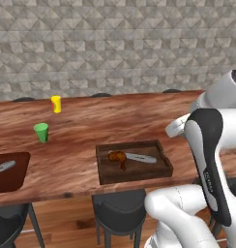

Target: Gather the corn and mushroom from the fridge and place them on a tray on the dining counter. Then gather the chicken drumstick and fish from the fridge and place them on the other tray.

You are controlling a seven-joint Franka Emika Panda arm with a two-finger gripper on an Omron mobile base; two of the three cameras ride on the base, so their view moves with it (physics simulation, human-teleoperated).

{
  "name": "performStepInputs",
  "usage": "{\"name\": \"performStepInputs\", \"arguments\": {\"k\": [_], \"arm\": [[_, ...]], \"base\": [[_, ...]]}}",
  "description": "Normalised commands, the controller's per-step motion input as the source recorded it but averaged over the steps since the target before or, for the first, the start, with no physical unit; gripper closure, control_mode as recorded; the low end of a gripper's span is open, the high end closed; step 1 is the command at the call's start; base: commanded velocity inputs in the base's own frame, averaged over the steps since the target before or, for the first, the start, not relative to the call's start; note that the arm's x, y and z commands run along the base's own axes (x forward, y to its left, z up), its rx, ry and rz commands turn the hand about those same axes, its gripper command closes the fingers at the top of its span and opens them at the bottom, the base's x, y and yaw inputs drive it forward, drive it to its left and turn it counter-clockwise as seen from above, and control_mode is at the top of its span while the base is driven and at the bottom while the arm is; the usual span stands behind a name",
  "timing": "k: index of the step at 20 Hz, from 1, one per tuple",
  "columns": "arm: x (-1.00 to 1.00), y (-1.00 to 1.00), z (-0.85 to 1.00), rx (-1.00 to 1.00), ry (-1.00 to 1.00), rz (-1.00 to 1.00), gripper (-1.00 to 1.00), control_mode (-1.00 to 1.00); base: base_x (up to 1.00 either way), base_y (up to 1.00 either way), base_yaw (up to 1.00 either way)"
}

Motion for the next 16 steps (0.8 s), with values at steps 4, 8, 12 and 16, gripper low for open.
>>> {"name": "performStepInputs", "arguments": {"k": [4, 8, 12, 16], "arm": [[0.95, 0.12, -0.68, -0.01, 0.35, 0.27, 1.0, -1.0], [0.99, 0.26, -0.79, -0.08, 0.03, 0.3, 1.0, -1.0], [0.75, 0.21, -0.79, -0.08, 0.0, 0.29, 1.0, -1.0], [0.67, 0.04, -0.67, -0.01, 0.0, 0.26, 1.0, -1.0]], "base": [[0.0, 0.0, 0.0], [0.0, 0.0, 0.0], [0.0, 0.0, 0.0], [0.0, 0.0, 0.0]]}}
